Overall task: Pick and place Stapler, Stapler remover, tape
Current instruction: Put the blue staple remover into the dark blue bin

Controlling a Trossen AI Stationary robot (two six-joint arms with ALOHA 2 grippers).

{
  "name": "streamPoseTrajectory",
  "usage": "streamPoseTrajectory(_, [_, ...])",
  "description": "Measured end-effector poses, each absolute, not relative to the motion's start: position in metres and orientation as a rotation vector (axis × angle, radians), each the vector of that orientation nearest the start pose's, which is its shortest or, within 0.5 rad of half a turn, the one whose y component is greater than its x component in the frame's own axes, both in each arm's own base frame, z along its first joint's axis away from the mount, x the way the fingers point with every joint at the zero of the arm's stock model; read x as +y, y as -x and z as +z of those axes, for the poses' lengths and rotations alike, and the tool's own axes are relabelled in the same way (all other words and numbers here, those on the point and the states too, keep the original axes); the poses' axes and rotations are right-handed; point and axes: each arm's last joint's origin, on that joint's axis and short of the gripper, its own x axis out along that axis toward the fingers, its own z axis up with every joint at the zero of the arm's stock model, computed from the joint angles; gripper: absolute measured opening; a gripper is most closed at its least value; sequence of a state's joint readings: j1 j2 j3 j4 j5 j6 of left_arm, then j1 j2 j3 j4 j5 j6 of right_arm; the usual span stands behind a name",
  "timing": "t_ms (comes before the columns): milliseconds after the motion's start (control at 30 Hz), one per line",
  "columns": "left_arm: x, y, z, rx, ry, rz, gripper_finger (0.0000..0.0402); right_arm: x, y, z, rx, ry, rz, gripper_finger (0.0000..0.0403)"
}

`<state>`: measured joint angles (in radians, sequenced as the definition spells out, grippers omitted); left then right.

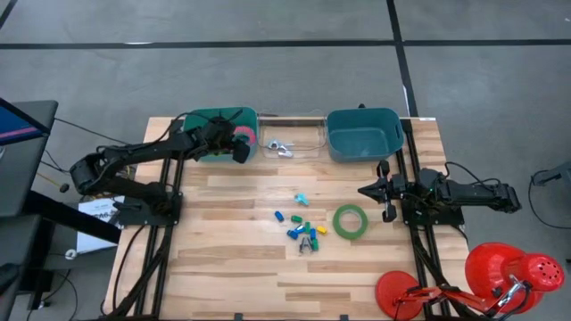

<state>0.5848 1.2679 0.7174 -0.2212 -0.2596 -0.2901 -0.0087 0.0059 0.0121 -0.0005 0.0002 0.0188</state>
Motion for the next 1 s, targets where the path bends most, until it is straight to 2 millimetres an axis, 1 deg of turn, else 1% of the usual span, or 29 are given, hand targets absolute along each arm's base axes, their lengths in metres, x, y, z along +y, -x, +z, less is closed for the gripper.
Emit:
streamPoseTrajectory(167, [0.139, -0.206, 0.214, 0.659, 0.388, 0.878, 0.0248, -0.001, -0.097, 0.167, -0.006, -0.019, -0.009, 0.0])
streamPoseTrajectory(300, [0.129, -0.206, 0.225, 0.618, 0.377, 0.841, 0.0249, -0.001, -0.097, 0.167, -0.006, -0.019, -0.009, 0.0])
streamPoseTrajectory(367, [0.122, -0.205, 0.232, 0.589, 0.376, 0.795, 0.025, -0.001, -0.097, 0.167, -0.005, -0.018, -0.009, 0.0])
streamPoseTrajectory(533, [0.095, -0.206, 0.249, 0.509, 0.441, 0.621, 0.025, -0.001, -0.097, 0.167, -0.006, -0.019, -0.009, 0.0])
streamPoseTrajectory(733, [0.06, -0.207, 0.267, 0.441, 0.391, 0.453, 0.025, -0.001, -0.097, 0.167, -0.006, -0.019, -0.009, 0.0])
streamPoseTrajectory(867, [0.037, -0.208, 0.272, 0.436, 0.335, 0.335, 0.025, -0.001, -0.097, 0.167, -0.005, -0.019, -0.009, 0.0])
streamPoseTrajectory(1000, [0.014, -0.21, 0.273, 0.454, 0.275, 0.22, 0.0248, -0.001, -0.097, 0.167, -0.005, -0.019, -0.009, 0.0])
